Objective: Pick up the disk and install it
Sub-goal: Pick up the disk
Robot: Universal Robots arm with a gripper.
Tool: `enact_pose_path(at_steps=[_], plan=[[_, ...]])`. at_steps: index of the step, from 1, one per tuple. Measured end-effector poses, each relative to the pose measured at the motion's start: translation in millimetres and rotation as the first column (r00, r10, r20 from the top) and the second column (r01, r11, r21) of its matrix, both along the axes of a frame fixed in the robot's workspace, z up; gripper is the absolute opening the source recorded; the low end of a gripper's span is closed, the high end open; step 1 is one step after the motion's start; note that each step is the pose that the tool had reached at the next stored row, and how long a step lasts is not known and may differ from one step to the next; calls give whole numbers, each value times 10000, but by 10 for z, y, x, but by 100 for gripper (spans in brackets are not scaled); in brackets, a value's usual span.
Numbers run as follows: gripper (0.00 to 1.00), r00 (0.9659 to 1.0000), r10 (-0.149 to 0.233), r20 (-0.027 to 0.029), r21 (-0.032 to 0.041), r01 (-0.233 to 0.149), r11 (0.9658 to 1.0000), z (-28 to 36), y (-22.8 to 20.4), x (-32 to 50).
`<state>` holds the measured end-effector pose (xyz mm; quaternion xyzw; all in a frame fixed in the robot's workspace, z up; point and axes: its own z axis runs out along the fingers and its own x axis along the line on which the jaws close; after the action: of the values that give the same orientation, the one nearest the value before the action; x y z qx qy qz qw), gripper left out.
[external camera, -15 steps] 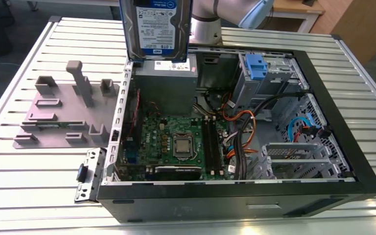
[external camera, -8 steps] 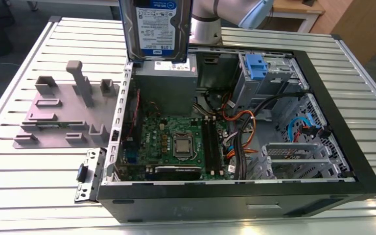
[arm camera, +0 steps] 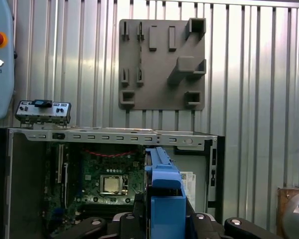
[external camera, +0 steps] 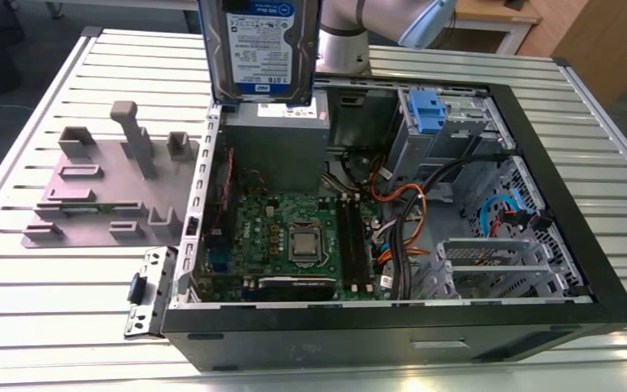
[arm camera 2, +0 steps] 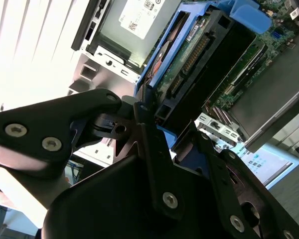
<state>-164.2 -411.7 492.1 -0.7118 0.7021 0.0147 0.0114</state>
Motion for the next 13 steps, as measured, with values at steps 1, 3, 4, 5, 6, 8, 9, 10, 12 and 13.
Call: enact_pose_path(at_steps=[1, 3, 4, 5, 6, 8, 9, 10, 12, 13], plan=[[36, 10000, 0, 0, -1, 0, 10000, 0, -2, 0], [36, 10000, 0, 0, -1, 0, 10000, 0, -7, 0], [36, 10000, 1, 0, -1, -1, 10000, 0, -9, 0], [36, 10000, 0, -1, -1, 0, 10000, 0, -12, 0], [36, 10000, 0, 0, -1, 0, 10000, 0, -14, 0], [36, 10000, 0, 0, -1, 0, 10000, 0, -19, 0], [36, 10000, 0, -1, -1, 0, 10000, 0, -21, 0], [36, 10000, 0, -1, -2, 0, 10000, 1, -23, 0], [36, 10000, 0, 0, -1, 0, 10000, 0, -28, 0], [36, 10000, 0, 0, -1, 0, 10000, 0, -30, 0]])
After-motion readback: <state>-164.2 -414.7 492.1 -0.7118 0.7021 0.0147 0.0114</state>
